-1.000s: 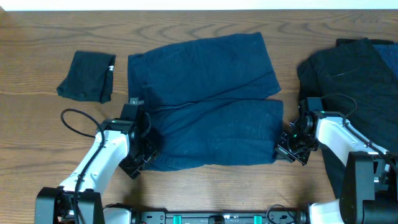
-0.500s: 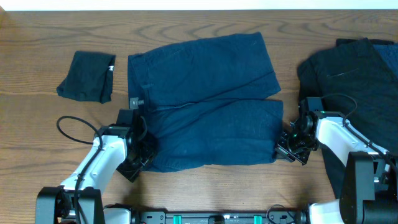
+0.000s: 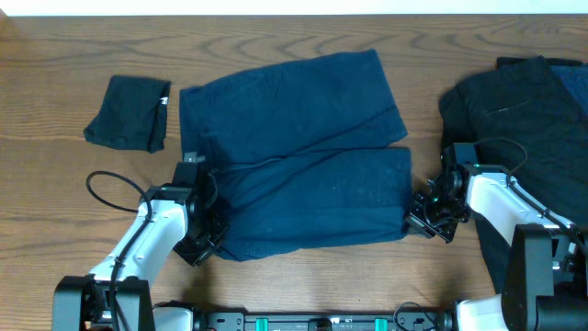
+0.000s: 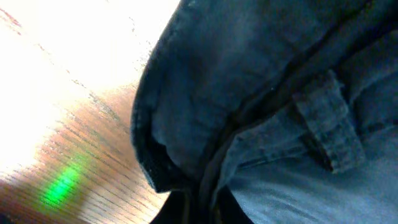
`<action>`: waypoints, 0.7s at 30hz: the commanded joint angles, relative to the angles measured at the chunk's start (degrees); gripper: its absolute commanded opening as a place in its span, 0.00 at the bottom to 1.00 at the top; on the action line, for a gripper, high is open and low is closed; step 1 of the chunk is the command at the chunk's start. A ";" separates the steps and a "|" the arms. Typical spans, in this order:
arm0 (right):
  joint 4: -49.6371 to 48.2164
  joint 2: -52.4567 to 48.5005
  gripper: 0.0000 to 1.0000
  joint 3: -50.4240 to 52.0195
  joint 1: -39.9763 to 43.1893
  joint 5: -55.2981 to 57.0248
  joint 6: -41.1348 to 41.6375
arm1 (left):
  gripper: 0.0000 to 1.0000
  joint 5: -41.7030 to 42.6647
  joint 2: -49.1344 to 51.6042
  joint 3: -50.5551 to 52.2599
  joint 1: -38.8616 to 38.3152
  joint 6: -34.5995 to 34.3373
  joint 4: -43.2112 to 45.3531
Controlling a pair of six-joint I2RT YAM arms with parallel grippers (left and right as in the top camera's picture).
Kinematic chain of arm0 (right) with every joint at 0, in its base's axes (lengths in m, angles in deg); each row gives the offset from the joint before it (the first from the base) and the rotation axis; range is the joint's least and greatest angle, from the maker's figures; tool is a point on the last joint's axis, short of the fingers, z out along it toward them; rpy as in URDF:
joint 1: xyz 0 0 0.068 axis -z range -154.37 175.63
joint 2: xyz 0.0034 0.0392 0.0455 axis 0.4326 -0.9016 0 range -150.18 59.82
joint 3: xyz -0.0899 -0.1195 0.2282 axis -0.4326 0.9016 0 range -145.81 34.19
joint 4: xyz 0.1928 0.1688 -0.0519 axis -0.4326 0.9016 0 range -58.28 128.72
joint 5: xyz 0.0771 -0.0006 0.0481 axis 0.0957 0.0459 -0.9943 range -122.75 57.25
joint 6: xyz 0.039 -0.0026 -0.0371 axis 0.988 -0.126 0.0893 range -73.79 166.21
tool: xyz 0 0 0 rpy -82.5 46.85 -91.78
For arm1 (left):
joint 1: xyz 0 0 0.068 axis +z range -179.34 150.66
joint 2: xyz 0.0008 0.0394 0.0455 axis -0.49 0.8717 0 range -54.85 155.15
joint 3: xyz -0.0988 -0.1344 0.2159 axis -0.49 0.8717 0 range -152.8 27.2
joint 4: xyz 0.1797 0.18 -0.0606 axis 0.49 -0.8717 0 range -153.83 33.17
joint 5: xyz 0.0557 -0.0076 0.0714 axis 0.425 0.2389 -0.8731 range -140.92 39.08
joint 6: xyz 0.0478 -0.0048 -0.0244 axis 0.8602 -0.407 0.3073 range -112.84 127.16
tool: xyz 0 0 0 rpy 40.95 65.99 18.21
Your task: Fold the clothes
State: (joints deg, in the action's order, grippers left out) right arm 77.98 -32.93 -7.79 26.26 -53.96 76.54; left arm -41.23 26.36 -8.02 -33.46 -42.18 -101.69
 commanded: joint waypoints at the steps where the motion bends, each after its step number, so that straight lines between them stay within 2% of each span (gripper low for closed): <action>1: -1.27 -1.42 0.01 0.63 0.11 7.72 -1.33 | 0.06 -2.80 0.22 1.31 0.46 2.23 -1.16; 13: 7.69 6.71 0.01 -7.89 0.04 7.69 -4.52 | 0.06 -2.60 -3.41 -7.69 0.46 8.76 -11.74; 21: 10.75 11.19 0.01 -14.62 -1.49 7.23 -6.19 | 0.06 -2.58 -7.34 -13.49 0.46 10.40 -19.15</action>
State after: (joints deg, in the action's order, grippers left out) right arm 88.98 -22.90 -19.66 25.29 -51.74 71.77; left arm -39.48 20.48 -19.54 -33.50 -33.35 -119.27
